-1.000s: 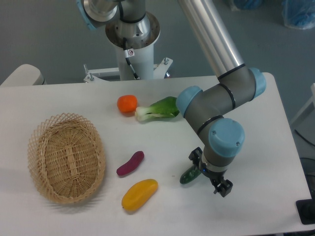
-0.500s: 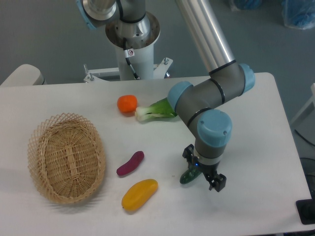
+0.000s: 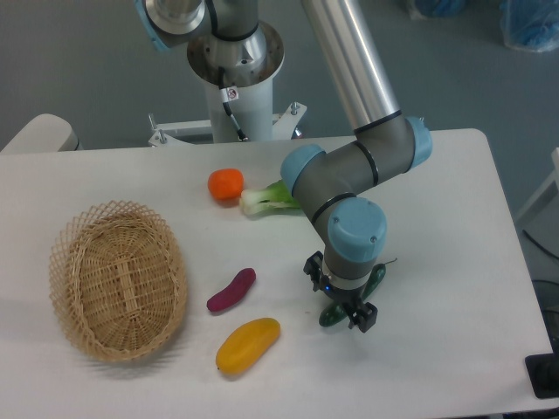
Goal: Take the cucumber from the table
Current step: 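Close the gripper around the cucumber's middle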
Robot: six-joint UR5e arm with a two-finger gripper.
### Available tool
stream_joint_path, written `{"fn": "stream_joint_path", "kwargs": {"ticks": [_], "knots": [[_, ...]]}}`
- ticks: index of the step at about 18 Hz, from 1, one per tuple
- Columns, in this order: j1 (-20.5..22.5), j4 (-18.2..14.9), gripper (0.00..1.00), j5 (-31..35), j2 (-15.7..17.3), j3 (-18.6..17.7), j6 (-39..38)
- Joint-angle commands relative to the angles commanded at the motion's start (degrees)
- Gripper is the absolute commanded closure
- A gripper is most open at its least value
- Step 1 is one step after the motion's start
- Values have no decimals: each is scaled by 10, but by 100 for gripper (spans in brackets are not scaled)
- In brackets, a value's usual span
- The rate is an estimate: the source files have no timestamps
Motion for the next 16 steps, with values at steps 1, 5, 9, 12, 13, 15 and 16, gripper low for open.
{"fn": "stream_joint_path", "kwargs": {"ticks": [1,5,9,12,13,15,16], "knots": [[2,0,0,-1,0,2,3],[1,9,13,1,-4,-3,-3],[0,19,50,1,-4,-11,-4],[1,18,67,2,-5,-3,-2],[1,17,72,2,-5,-1,1],[4,5,75,1,-5,16,5],[4,-9,75,2,-8,25,5]]}}
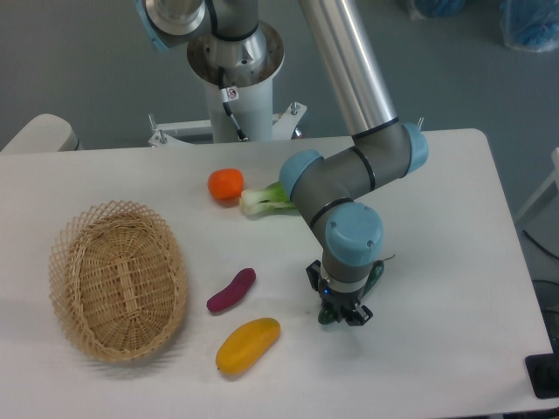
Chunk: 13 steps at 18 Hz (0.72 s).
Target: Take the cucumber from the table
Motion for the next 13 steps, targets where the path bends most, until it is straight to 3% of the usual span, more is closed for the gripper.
{"fn": "stream_joint_path", "kwargs": {"ticks": [5,13], "knots": [[0,-114,75,0,-18,85,1],[9,-206,76,0,-53,199,18]]}}
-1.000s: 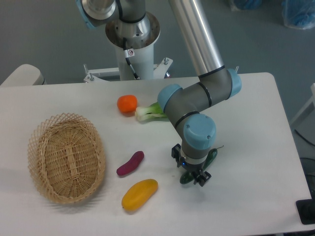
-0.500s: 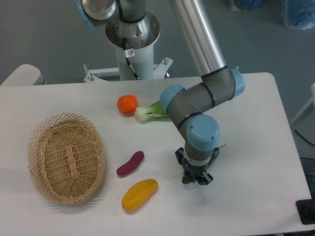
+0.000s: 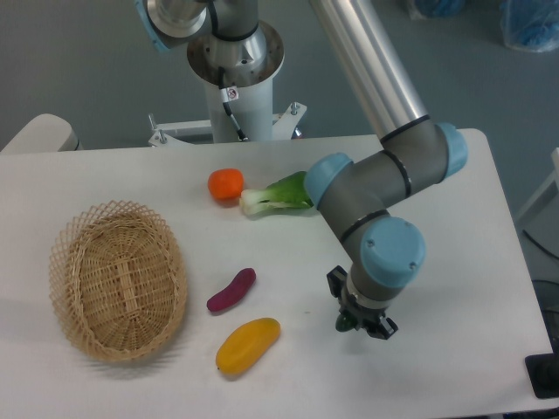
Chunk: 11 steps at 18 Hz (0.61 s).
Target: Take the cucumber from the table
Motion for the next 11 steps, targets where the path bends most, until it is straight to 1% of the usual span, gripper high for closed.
{"fn": "stream_joint_path", "kwargs": {"ticks": [3,9,11], "knots": [[0,-2,76,0,-16,26,0],[-1,3,76,0,-19,21,0],[-3,5,75,10,-18,19,0]]}}
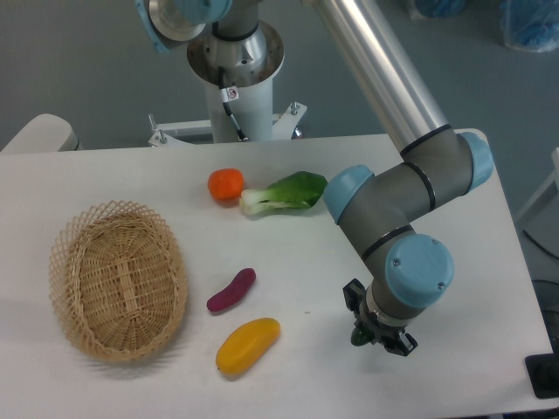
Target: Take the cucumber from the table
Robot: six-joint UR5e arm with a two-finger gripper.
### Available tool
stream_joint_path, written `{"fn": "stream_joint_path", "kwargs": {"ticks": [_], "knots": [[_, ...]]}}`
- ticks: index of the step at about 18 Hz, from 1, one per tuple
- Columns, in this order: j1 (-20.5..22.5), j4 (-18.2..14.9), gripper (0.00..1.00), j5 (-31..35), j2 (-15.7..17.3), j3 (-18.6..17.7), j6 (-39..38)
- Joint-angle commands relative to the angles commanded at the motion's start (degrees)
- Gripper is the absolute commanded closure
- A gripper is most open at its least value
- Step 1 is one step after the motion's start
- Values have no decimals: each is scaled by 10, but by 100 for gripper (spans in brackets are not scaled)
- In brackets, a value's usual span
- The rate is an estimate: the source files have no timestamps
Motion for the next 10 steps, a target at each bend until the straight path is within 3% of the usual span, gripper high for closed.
{"fn": "stream_joint_path", "kwargs": {"ticks": [10], "knots": [[-4,6,75,14,3,-7,47]]}}
